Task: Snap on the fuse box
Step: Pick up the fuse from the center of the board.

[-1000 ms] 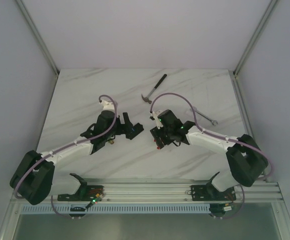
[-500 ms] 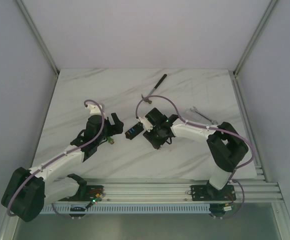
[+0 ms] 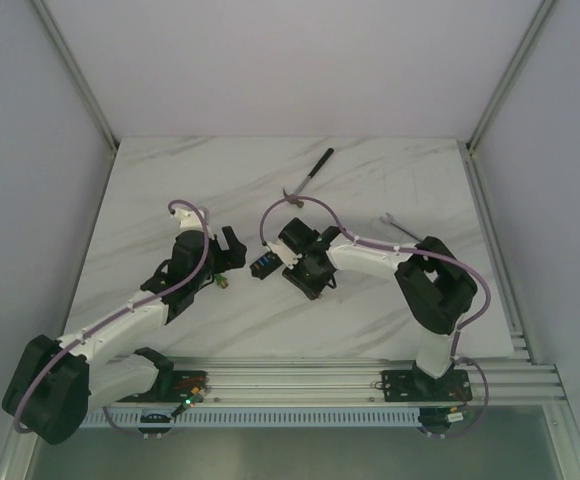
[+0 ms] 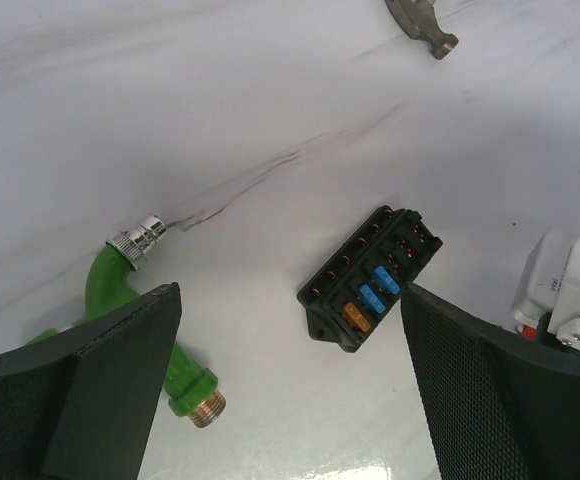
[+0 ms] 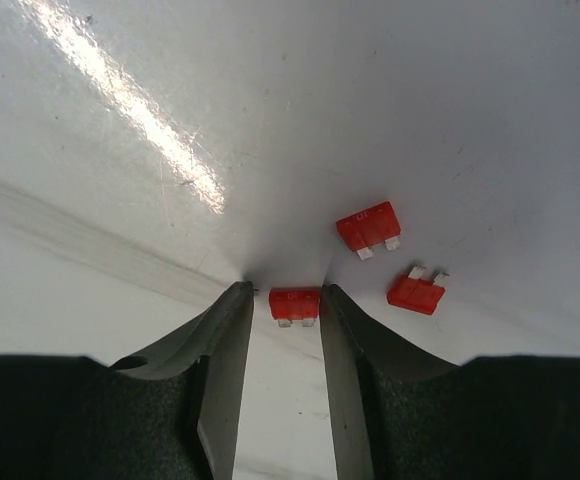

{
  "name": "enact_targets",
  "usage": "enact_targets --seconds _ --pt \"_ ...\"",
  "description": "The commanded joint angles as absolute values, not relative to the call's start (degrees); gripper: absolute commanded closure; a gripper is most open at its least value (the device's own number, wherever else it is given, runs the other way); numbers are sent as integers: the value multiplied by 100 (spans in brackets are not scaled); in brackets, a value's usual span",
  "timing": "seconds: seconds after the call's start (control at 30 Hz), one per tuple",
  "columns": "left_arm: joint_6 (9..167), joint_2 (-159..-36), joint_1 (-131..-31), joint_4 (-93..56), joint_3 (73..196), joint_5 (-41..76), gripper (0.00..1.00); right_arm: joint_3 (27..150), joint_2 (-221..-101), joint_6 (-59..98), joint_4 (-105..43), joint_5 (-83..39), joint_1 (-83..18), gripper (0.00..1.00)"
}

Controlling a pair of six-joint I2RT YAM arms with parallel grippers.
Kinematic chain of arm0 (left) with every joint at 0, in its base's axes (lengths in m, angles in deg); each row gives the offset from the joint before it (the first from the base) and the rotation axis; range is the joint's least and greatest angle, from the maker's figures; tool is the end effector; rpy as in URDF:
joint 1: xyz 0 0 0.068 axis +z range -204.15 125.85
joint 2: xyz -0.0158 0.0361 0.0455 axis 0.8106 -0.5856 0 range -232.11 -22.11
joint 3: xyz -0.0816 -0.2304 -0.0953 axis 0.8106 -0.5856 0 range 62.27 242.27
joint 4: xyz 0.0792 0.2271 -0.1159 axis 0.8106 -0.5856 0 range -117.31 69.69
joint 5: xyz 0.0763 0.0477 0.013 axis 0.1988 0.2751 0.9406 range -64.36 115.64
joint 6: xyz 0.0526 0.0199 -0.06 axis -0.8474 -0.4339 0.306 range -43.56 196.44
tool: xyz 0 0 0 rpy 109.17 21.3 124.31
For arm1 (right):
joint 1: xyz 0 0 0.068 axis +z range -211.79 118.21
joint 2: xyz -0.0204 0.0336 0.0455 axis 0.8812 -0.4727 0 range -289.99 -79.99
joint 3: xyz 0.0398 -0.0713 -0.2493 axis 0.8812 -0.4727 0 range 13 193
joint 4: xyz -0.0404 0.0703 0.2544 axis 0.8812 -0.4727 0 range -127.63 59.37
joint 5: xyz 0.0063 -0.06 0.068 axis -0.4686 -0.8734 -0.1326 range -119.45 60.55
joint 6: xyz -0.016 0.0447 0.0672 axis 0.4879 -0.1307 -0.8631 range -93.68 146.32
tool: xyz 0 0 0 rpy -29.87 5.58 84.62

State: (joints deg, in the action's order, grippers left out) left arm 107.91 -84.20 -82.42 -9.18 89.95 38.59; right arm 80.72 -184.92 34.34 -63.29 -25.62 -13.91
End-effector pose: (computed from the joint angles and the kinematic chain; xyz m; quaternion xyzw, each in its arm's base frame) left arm 0.2493 -0.1158 0.1882 -0.0851 0.8278 -0.1904 0.5208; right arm 0.2455 0.2787 0.1175 -0.4664 0.8665 0.0905 0.1530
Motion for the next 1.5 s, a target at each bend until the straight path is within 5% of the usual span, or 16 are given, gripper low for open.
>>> enact_targets --seconds 0.0,0.37,0.8,1.47 --pt "10715 -8383 -8214 -899 9022 3903 0 8299 -18711 3524 -6683 -2753 -1311 61" --pt "10742 -8325 -8210 -924 8983 3765 0 8393 -18803 3501 -6891 -2974 -1249 62" --pt "10590 -8195 -8223 -763 8889 3341 0 8322 -18698 3145 -6553 -3126 -1246 75" --pt "10404 -8584 -9025 2304 7964 2514 2 7247 -16874 1072 -4318 -3790 -1521 74"
